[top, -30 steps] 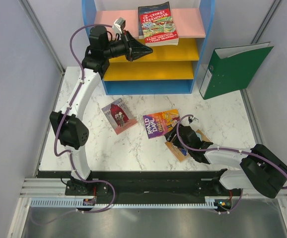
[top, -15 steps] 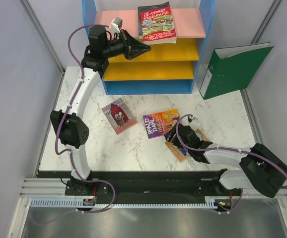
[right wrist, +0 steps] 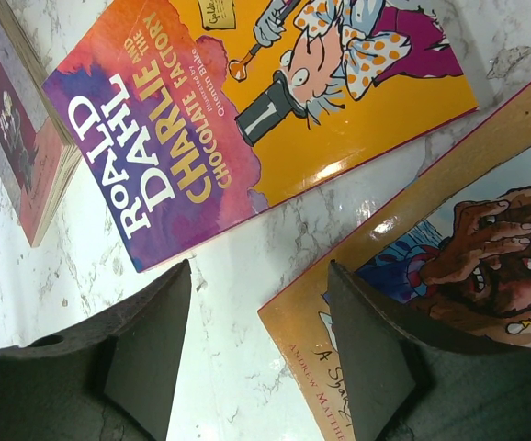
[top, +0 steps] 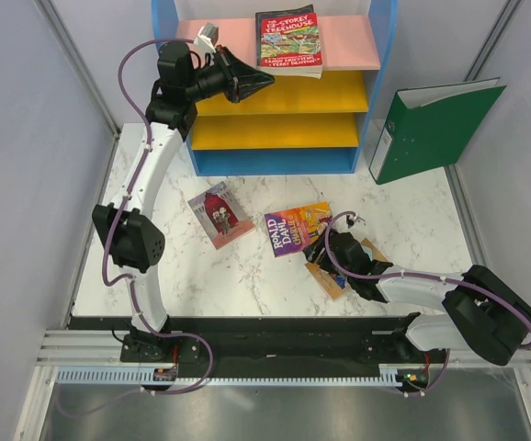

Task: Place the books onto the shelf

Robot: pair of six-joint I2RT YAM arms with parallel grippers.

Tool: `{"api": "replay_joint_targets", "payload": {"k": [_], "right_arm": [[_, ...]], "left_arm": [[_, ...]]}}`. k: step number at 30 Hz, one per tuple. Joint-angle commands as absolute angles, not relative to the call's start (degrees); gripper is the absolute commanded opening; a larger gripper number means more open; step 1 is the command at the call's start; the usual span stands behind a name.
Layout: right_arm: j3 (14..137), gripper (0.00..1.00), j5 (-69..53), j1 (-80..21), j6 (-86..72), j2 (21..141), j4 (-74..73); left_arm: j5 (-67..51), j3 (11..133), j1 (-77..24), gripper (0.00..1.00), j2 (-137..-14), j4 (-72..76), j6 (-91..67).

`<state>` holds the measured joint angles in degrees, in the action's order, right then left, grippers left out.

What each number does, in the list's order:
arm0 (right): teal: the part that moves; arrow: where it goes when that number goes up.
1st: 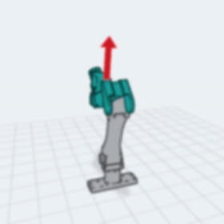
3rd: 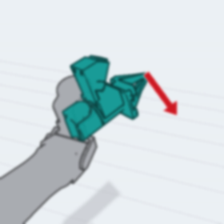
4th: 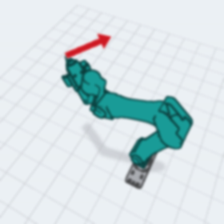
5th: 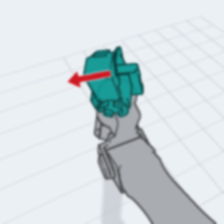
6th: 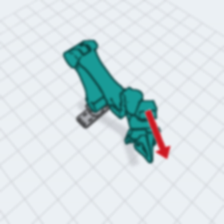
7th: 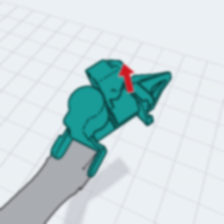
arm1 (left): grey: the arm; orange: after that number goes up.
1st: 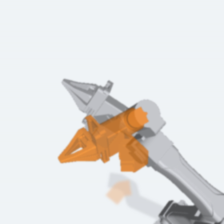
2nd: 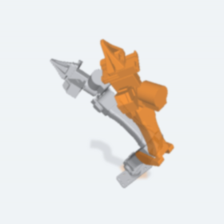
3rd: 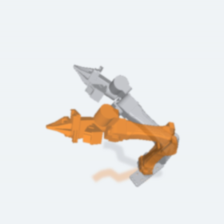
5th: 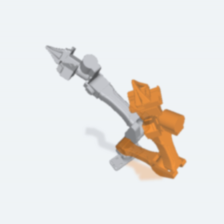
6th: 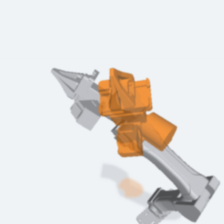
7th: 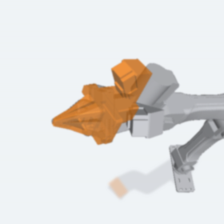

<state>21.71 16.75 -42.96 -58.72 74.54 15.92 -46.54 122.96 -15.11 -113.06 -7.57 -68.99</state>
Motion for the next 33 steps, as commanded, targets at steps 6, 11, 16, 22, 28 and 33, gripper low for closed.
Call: {"api": "replay_joint_targets", "payload": {"k": [6, 11, 16, 22, 28, 33], "right_arm": [[23.38, 0.69, 16.00, -43.07, -58.36, 75.59, 15.56], [23.38, 0.68, 16.00, -43.15, -58.27, 75.50, 15.47], [23.47, 0.69, 16.00, -43.07, -58.27, 75.67, 15.38], [23.55, 0.68, 15.82, -43.15, -58.27, 75.67, 15.38], [23.55, 0.69, 15.73, -43.15, -58.18, 75.85, 15.38], [23.64, 0.69, 15.73, -43.15, -58.18, 76.03, 15.38]], "left_arm": [[-46.06, 126.12, -14.94, 0.07, -114.78, -5.27, -71.19], [-46.05, 126.74, -14.94, 0.07, -115.75, -4.57, -72.33], [-45.79, 128.14, -15.03, 0.07, -117.07, -4.31, -73.56], [-45.62, 128.85, -15.12, 0.11, -117.95, -4.31, -74.53], [-45.35, 128.67, -15.12, 0.14, -118.39, -4.48, -74.97], [-44.83, 129.81, -15.12, 0.14, -119.18, -4.39, -75.58]]}}
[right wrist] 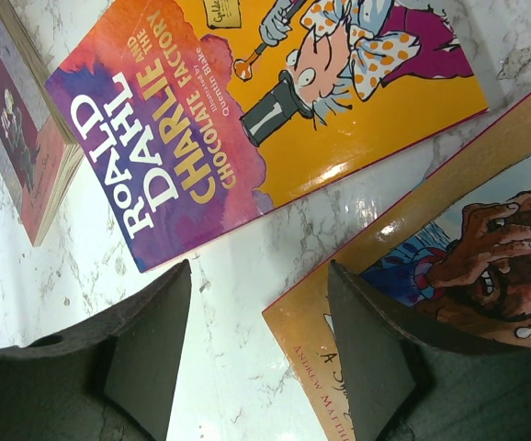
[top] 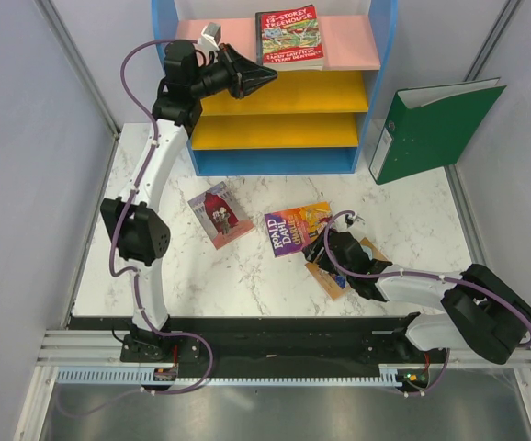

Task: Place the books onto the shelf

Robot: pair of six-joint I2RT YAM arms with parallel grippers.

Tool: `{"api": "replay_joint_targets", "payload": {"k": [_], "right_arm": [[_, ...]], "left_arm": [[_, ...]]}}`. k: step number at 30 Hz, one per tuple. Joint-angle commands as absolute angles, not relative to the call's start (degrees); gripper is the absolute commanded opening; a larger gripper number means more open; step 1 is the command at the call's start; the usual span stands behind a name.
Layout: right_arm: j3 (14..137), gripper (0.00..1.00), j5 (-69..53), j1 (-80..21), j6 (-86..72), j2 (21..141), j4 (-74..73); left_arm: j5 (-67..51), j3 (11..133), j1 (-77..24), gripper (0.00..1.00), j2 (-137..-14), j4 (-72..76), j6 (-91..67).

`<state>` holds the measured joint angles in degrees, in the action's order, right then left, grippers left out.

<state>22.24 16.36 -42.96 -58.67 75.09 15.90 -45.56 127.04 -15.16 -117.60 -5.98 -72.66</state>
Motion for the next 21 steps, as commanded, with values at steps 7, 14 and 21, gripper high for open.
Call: {"api": "replay_joint_targets", "payload": {"k": [7, 14, 21], "right_arm": [[23.64, 0.68, 15.64, -43.07, -58.10, 75.94, 15.29], [23.64, 0.69, 15.73, -43.07, -58.10, 76.03, 15.29], [23.64, 0.69, 15.73, -43.07, -58.10, 75.94, 15.38]], "left_arm": [[-44.82, 130.87, -15.12, 0.14, -120.41, -4.31, -76.46], [-47.55, 128.41, -15.29, 0.22, -118.31, -3.96, -72.52], [-49.30, 114.65, -15.91, 0.39, -109.35, -3.69, -66.45]]}}
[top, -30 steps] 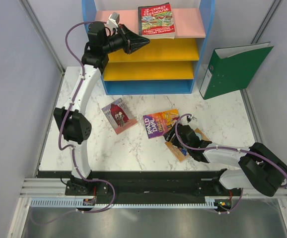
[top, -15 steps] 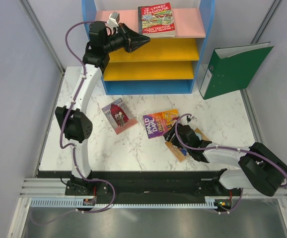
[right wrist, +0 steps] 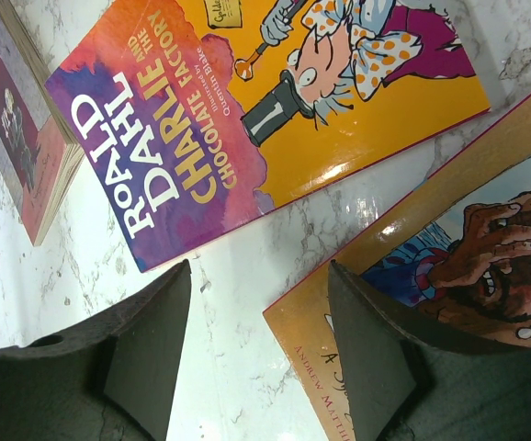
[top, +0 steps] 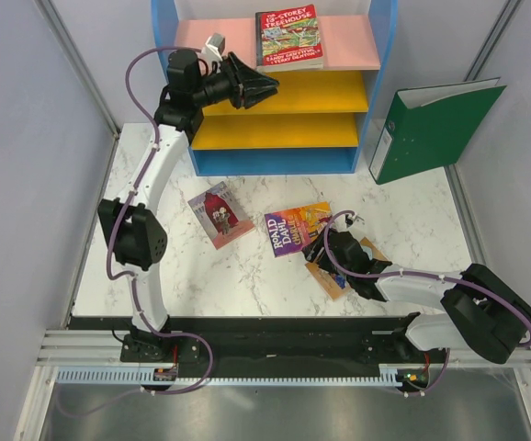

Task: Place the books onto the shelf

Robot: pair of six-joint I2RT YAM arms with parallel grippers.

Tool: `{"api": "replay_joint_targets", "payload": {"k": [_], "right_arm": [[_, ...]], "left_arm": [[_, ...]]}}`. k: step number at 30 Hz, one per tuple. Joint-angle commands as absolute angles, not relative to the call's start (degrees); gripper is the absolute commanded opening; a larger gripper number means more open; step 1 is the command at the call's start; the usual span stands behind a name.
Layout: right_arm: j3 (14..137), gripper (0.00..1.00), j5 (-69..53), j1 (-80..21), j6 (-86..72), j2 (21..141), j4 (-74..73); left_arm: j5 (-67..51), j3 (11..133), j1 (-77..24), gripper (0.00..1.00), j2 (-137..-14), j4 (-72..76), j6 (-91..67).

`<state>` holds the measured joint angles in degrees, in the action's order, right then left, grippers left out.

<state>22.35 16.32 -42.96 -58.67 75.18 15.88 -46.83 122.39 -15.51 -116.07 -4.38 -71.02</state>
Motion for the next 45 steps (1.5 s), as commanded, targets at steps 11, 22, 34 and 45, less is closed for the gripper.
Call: {"api": "replay_joint_targets", "payload": {"k": [11, 22, 34, 45], "right_arm": [[23.47, 0.69, 15.82, -43.07, -57.92, 75.06, 15.03], [24.17, 0.69, 17.13, -43.15, -56.78, 73.22, 13.63], [27.06, 0.84, 29.68, -42.19, -50.73, 62.49, 2.64], [41.99, 0.89, 36.65, -38.67, -46.93, 81.89, 0.18]], "left_arm": [[-37.90, 69.99, -18.28, 0.47, -81.40, -3.87, -47.20], [-24.71, 41.58, -24.16, 0.48, -69.34, -5.27, -42.45], [-10.03, 44.82, -38.14, 0.49, -84.28, -7.03, -46.58], [-7.21, 47.72, -40.25, 0.46, -90.79, -6.15, -52.38]]}}
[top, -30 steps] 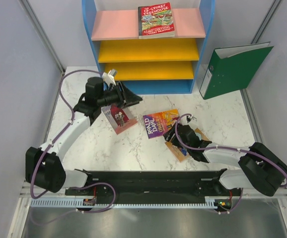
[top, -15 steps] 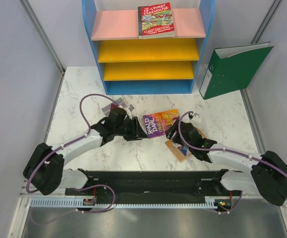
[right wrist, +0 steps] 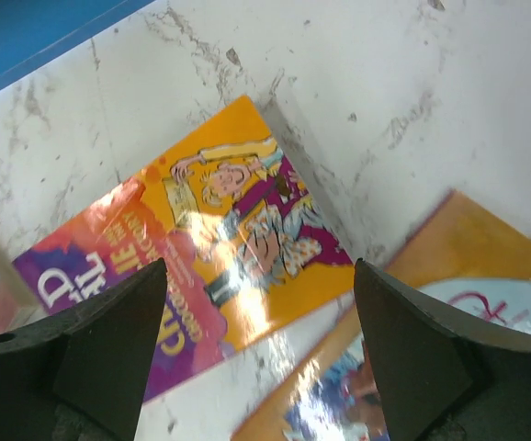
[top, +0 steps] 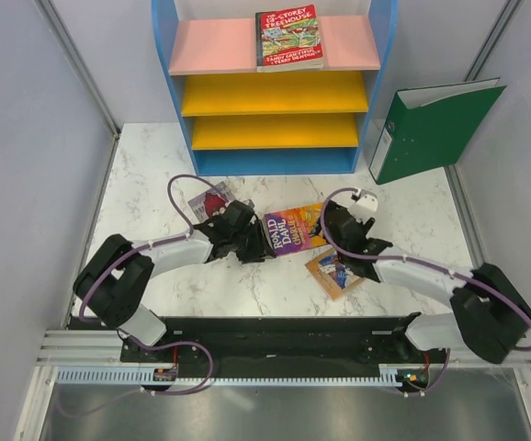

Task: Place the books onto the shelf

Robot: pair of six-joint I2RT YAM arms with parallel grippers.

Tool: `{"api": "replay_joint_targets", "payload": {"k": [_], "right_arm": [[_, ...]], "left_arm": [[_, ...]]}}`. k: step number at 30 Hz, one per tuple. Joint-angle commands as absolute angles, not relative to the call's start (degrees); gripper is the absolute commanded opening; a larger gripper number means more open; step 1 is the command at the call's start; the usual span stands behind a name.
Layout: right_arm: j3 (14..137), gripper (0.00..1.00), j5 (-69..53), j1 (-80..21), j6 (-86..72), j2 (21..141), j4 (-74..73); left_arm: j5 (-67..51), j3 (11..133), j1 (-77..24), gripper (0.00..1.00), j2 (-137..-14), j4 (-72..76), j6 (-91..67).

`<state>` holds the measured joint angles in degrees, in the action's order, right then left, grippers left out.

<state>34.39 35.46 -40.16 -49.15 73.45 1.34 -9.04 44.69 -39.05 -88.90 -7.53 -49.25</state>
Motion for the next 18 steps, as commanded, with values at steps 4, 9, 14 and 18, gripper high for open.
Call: {"api": "replay_joint_targets", "payload": {"k": [4, 9, 14, 18], "right_arm": [[48.86, 0.89, 33.76, -36.66, -46.32, 91.22, -3.16], [50.72, 0.89, 33.57, -35.51, -49.82, 95.27, -4.57], [49.22, 0.88, 33.31, -33.49, -52.29, 95.01, -5.01], [51.32, 0.89, 31.04, -32.96, -51.60, 97.99, -5.01]], "left_arm": [[-7.91, 48.34, -41.04, 0.46, -92.19, -6.15, -52.82], [-8.26, 47.90, -41.13, 0.46, -91.67, -6.33, -52.91], [-9.40, 48.25, -41.13, 0.46, -91.84, -6.59, -53.35], [-10.19, 48.69, -41.13, 0.45, -92.63, -6.59, -53.61]]}}
